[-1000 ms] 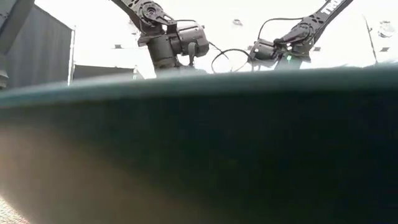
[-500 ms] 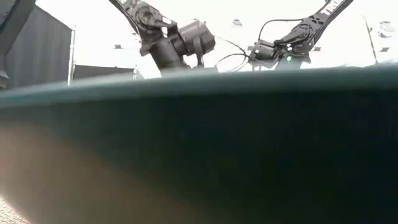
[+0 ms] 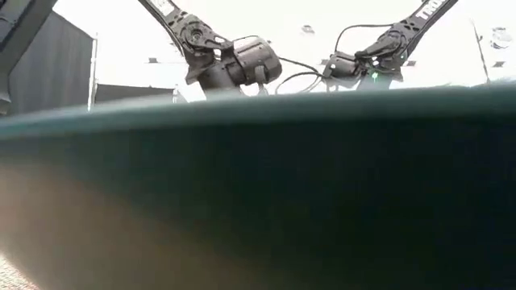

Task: Set table place
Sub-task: Fold the blue napkin

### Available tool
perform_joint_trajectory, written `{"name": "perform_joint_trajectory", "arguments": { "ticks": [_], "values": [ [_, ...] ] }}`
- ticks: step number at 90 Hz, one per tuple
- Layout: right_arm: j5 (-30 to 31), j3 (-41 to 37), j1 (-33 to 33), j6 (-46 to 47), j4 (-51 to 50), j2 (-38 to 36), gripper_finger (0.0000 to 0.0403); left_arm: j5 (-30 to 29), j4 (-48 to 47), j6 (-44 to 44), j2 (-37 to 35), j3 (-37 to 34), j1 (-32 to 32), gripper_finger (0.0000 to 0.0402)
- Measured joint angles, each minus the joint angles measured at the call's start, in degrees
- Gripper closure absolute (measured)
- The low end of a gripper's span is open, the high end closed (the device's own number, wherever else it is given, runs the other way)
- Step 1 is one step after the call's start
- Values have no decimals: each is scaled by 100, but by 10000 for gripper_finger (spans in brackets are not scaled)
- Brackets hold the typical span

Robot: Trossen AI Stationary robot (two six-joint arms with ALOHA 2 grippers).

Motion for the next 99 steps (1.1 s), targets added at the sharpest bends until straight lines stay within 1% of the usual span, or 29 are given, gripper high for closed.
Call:
{"name": "perform_joint_trajectory", "arguments": {
  "ticks": [14,31,48,56,68,77,82,89,95,99],
  "values": [
    [20,0,-21,-4,186,0,395,63,-11,-13,94,14,-15,327],
    [209,0,-172,-10,292,0,364,108,-24,-19,94,11,-15,327],
    [208,0,-435,33,332,0,304,140,-57,-118,98,11,-17,327],
    [199,0,-515,315,317,0,269,140,-57,-122,98,11,-22,327],
    [143,0,-655,676,-33,0,223,144,-62,-154,98,7,-25,327],
    [175,0,-727,686,-300,0,203,211,-79,-162,100,7,-24,327],
    [44,0,-690,682,-321,-2,200,232,-79,-160,100,4,-30,327],
    [-422,0,-503,636,-225,-22,201,147,-73,-129,58,-2,-59,327],
    [-740,0,-270,567,-96,-28,206,-236,-172,21,-87,-34,-151,327],
    [-757,0,-99,519,-77,-33,209,-511,-144,158,-209,-37,-211,327]
  ]
}}
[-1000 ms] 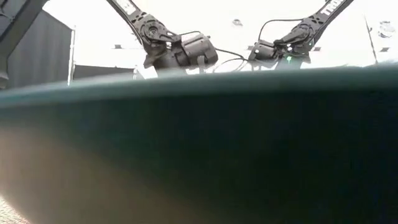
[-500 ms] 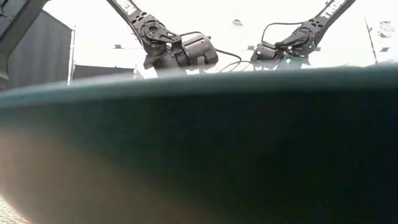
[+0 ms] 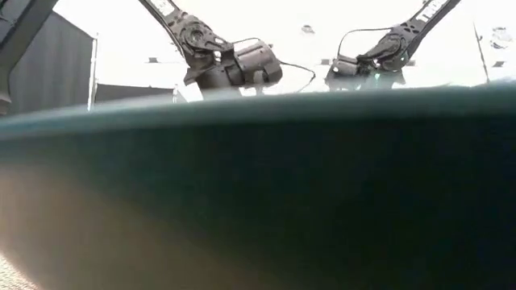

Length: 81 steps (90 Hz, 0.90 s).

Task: Set table place
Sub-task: Fold the blue napkin

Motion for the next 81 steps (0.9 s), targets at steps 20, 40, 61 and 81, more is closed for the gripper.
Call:
{"name": "perform_joint_trajectory", "arguments": {
  "ticks": [20,40,61,81],
  "values": [
    [1,0,839,-27,166,-4,221,-425,-305,303,-782,17,-74,327],
    [5,2,1701,169,776,-7,231,-559,-903,282,-1124,19,86,327],
    [51,2,2496,255,1503,54,247,-629,-1381,141,-1120,-123,273,327],
    [71,2,2616,273,1716,349,255,-727,-1144,338,-1111,-886,427,327]
  ]
}}
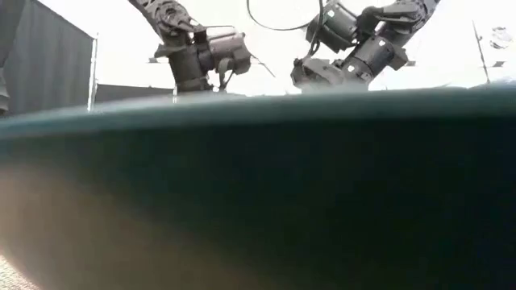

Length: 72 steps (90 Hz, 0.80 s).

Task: Set table place
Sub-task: Fold the blue napkin

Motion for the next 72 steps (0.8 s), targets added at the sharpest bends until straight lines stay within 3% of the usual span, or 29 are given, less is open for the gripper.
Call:
{"name": "perform_joint_trajectory", "arguments": {
  "ticks": [32,56,72],
  "values": [
    [-25,0,-14,223,226,375,255,-574,412,1293,28,-292,-33,327],
    [-25,-2,-14,262,193,381,254,-7,288,1779,33,-292,-30,327],
    [-23,-2,-12,231,193,381,255,23,265,1898,33,-292,65,327]
  ]
}}
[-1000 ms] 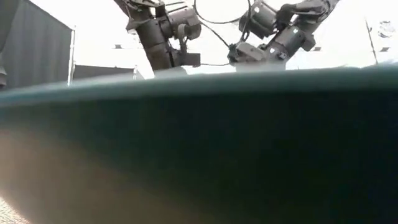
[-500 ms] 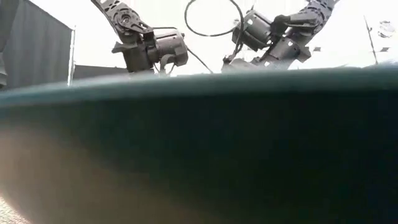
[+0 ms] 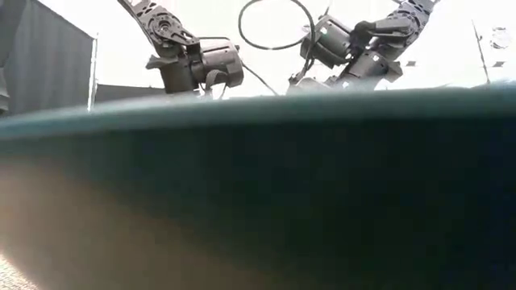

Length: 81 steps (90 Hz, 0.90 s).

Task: Set table place
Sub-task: Fold the blue napkin

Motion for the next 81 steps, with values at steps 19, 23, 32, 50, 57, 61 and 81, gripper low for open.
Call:
{"name": "perform_joint_trajectory", "arguments": {
  "ticks": [19,23,32,50,57,61,81],
  "values": [
    [-8,0,0,-52,-8,0,255,92,-35,56,15,0,128,327],
    [-10,0,0,-54,-8,0,255,169,-20,55,91,3,177,327],
    [-12,0,0,-54,-10,0,255,302,18,46,261,12,271,327],
    [-23,0,0,-54,-84,0,255,287,96,58,415,20,252,327],
    [-25,0,-2,-59,-94,0,254,284,90,52,417,20,251,327],
    [-28,0,-13,-89,-91,0,255,286,90,48,421,20,251,327],
    [-46,0,8,-169,-384,0,255,286,89,39,428,20,251,327]
  ]
}}
